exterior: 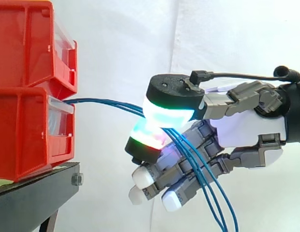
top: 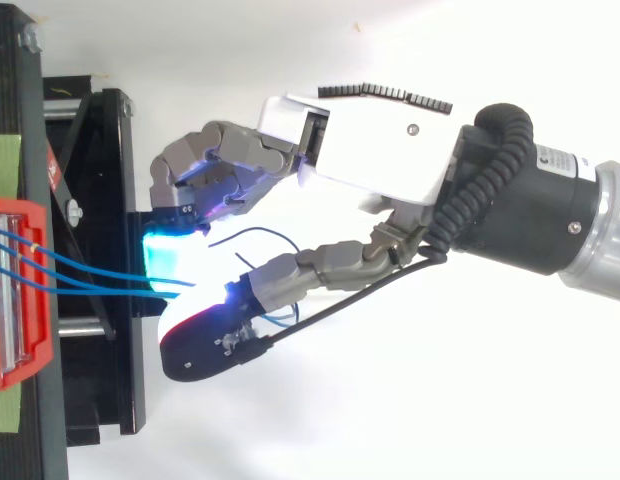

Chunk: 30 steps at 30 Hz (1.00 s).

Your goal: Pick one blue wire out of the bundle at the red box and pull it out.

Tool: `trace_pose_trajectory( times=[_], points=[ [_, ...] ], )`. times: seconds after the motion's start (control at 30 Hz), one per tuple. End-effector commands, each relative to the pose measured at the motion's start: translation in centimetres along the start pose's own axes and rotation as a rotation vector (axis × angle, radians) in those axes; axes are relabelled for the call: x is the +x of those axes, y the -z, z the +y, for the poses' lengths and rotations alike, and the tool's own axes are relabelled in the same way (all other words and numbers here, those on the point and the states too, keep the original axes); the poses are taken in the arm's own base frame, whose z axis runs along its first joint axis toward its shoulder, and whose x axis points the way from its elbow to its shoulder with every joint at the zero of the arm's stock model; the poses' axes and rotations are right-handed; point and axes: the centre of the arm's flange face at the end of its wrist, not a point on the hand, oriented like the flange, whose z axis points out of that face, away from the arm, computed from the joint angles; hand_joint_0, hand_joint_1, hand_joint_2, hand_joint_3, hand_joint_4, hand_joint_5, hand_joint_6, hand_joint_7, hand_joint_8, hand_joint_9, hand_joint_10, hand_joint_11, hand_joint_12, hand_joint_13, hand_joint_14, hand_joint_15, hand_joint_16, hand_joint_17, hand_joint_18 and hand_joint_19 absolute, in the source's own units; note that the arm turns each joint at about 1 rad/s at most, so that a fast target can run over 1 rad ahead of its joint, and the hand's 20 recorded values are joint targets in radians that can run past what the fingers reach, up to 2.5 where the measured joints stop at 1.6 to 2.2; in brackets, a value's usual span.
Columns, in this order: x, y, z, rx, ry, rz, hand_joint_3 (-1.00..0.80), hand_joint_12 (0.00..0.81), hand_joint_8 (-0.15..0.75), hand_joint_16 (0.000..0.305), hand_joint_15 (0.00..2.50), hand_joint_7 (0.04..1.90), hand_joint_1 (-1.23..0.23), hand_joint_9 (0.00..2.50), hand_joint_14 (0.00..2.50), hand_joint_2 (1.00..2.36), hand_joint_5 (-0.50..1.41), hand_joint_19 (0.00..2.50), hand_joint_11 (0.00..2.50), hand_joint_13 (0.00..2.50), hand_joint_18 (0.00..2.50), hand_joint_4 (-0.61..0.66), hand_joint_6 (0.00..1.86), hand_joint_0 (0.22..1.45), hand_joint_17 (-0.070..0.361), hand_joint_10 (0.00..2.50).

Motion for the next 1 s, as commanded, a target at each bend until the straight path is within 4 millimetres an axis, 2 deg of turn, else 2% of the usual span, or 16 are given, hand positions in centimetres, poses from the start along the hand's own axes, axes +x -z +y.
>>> trace_pose_trajectory(
  times=[0.0, 0.17, 0.23, 0.33, 0.57, 0.67, 0.77, 0.97],
  points=[
    [0.08, 0.02, -0.02, -0.001, 0.000, 0.001, -0.47, 0.427, 0.346, 0.057, 0.15, 1.19, -0.78, 0.81, 0.01, 1.00, -0.17, 0.44, 0.43, 0.51, 0.67, 0.25, 0.83, 0.63, 0.129, 0.01],
    [-0.04, 0.01, -0.06, 0.001, 0.000, 0.000, -0.46, 0.429, 0.346, 0.058, 0.14, 1.10, -0.87, 0.78, 0.00, 1.00, -0.19, 0.41, 0.47, 0.50, 0.67, 0.16, 0.85, 0.71, 0.130, 0.01],
    [0.07, 0.00, 0.06, -0.002, -0.001, 0.001, -0.43, 0.431, 0.338, 0.057, 0.14, 1.08, -0.92, 0.75, 0.00, 1.01, -0.21, 0.38, 0.51, 0.50, 0.68, 0.19, 0.87, 0.76, 0.129, 0.01],
    [0.07, 0.03, -0.03, 0.001, 0.000, 0.001, -0.43, 0.430, 0.334, 0.057, 0.13, 1.06, -0.93, 0.74, 0.00, 1.01, -0.21, 0.38, 0.52, 0.50, 0.67, 0.23, 0.88, 0.79, 0.129, 0.02],
    [-0.04, -0.02, 0.02, 0.000, 0.000, -0.001, -0.50, 0.429, 0.329, 0.057, 0.13, 1.03, -0.92, 0.71, 0.00, 1.00, -0.22, 0.38, 0.53, 0.50, 0.68, 0.23, 0.88, 0.81, 0.128, 0.02],
    [-0.04, -0.02, 0.02, 0.000, 0.000, -0.001, -0.50, 0.428, 0.325, 0.057, 0.12, 1.02, -0.91, 0.71, 0.00, 1.00, -0.22, 0.36, 0.55, 0.49, 0.70, 0.23, 0.88, 0.74, 0.129, 0.01],
    [-0.03, -0.02, 0.02, -0.001, 0.000, 0.001, -0.50, 0.430, 0.336, 0.058, 0.14, 1.02, -0.86, 0.72, 0.00, 1.00, -0.22, 0.40, 0.53, 0.48, 0.67, 0.24, 0.88, 0.62, 0.130, 0.02],
    [-0.02, -0.04, 0.10, -0.002, -0.001, 0.002, -0.50, 0.455, 0.359, 0.062, 0.16, 1.03, -0.76, 0.74, 0.01, 1.00, -0.20, 0.42, 0.53, 0.48, 0.66, 0.26, 0.87, 0.52, 0.140, 0.01]
  ],
)
